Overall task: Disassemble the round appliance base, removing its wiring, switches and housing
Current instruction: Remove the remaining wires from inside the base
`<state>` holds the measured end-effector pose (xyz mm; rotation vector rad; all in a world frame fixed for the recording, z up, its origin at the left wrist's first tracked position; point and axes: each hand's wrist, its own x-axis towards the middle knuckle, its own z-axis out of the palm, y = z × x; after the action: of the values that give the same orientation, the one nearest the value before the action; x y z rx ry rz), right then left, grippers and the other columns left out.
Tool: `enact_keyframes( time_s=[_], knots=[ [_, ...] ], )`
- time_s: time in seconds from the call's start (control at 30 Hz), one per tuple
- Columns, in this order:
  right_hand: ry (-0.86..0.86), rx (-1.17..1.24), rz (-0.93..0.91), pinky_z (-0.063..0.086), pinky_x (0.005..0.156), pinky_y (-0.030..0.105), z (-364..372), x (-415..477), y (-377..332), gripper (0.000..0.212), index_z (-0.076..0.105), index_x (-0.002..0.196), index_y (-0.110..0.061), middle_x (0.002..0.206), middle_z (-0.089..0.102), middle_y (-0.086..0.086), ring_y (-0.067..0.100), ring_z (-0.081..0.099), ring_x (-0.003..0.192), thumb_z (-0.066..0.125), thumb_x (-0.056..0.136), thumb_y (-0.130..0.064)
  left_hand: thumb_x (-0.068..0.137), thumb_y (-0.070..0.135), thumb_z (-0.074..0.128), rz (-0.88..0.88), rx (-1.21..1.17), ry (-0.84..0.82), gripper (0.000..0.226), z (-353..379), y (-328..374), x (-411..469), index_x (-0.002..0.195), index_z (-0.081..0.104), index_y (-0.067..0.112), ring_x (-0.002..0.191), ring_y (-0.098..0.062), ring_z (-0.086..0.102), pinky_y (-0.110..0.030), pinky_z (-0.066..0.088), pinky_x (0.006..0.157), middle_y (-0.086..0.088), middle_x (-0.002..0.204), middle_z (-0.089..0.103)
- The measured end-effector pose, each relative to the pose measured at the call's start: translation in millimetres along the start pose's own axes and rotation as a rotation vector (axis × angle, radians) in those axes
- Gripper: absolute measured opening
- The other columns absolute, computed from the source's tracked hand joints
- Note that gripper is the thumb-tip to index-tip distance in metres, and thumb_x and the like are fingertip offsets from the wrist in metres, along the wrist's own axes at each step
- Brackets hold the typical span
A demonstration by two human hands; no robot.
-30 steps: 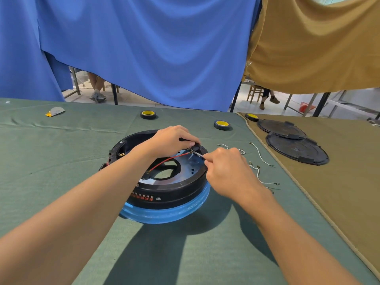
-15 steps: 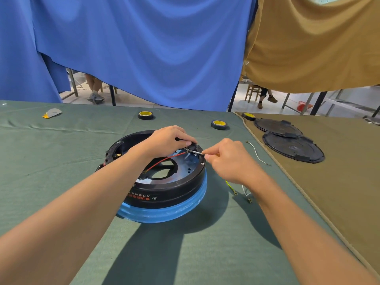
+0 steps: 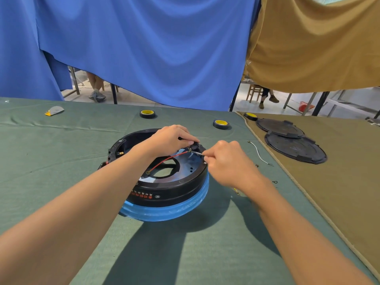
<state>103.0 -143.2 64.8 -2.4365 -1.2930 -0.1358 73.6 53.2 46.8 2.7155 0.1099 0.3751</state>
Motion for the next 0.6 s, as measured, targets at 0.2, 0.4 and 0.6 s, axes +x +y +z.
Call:
enact_keyframes(
  time_s=[0.2,0.4,0.6],
  knots=[
    [-0.034,0.119,0.055,0.023,0.054,0.034,-12,6,9,0.025,0.070,0.082,0.003,0.060,0.030,0.010,0.016,0.020,0.057,0.048,0.086,-0.007,0.100,0.024,0.052,0.001,-0.020,0.006,0.026,1,-1,0,0.118,0.070,0.032,0.103,-0.012,0.053,-0.037,0.044,0.093,0.008,0.109,0.063],
    [0.055,0.029,0.065,0.031,0.053,0.037,14,-7,0,0.034,0.033,0.054,-0.014,0.057,0.037,0.008,0.031,0.038,0.064,0.043,0.085,-0.008,0.100,0.023,0.051,0.000,-0.033,0.005,0.027,1,0,0,0.119,0.069,0.030,0.102,-0.010,0.051,-0.031,0.041,0.089,0.009,0.110,0.062],
    [0.118,-0.029,0.066,0.019,0.045,0.026,22,-12,-5,0.035,0.028,0.059,-0.019,0.066,0.041,0.007,0.023,0.036,0.057,0.045,0.088,-0.013,0.101,0.023,0.050,-0.002,-0.026,-0.008,0.027,0,0,0,0.120,0.069,0.029,0.103,-0.012,0.052,-0.032,0.042,0.090,0.007,0.111,0.062]
  ],
)
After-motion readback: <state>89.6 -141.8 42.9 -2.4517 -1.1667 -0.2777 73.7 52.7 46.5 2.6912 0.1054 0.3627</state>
